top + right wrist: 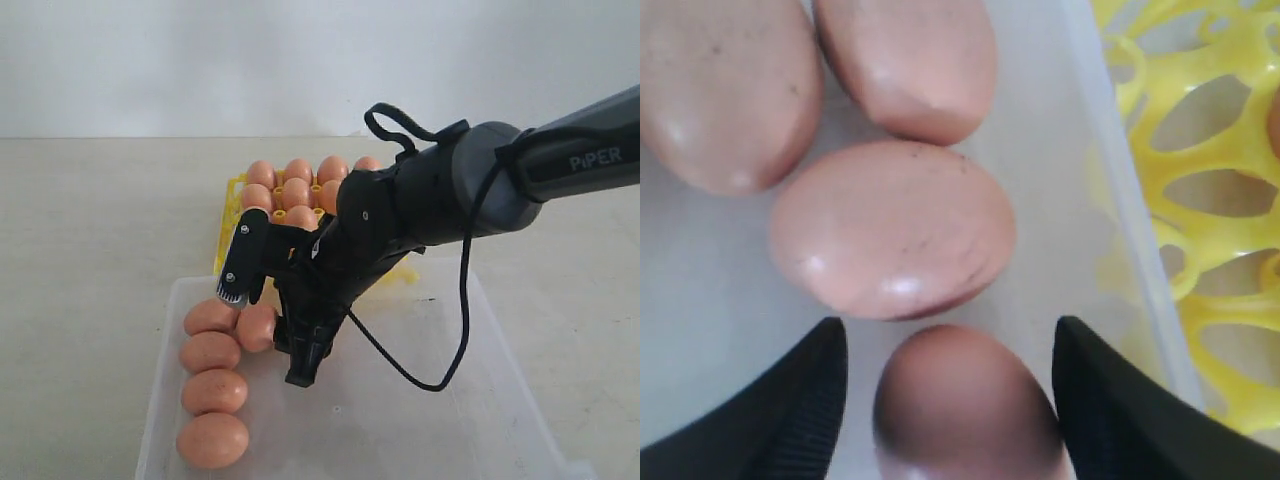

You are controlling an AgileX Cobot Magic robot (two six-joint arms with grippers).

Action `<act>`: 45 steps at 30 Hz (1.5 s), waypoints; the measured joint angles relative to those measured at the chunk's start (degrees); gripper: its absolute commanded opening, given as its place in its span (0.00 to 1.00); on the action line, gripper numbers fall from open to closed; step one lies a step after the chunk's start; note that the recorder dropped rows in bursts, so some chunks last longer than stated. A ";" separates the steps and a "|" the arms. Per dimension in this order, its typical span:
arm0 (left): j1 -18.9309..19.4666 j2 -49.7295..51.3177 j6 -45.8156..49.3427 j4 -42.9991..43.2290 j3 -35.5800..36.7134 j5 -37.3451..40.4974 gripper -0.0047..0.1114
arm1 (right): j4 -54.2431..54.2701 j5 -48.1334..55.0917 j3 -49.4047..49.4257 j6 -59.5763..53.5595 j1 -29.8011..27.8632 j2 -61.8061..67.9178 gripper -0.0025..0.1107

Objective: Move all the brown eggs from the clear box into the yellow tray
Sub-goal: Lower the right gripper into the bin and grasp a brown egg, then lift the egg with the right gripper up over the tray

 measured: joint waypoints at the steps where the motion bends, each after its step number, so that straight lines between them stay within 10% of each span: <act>1: 0.00 0.00 0.00 0.00 0.00 0.00 0.08 | -0.18 -0.13 0.00 0.00 0.00 0.32 0.49; 8: 0.00 0.00 0.00 0.00 0.00 0.00 0.08 | -0.30 0.64 -0.48 3.69 0.00 1.41 0.43; 14: 0.00 0.00 0.00 0.00 0.00 0.00 0.08 | -0.44 2.11 -0.57 5.46 0.00 1.41 0.02; 30: 0.00 0.00 0.00 0.00 0.00 0.00 0.08 | 17.15 30.96 -0.25 17.16 -0.25 -12.31 0.02; 37: 0.00 0.00 0.00 0.00 0.00 0.00 0.08 | 60.49 40.05 0.08 -5.08 -11.73 -12.68 0.02; 45: 0.00 0.00 0.00 0.00 0.00 0.00 0.08 | 69.93 48.21 0.08 -14.73 -23.74 -12.88 0.02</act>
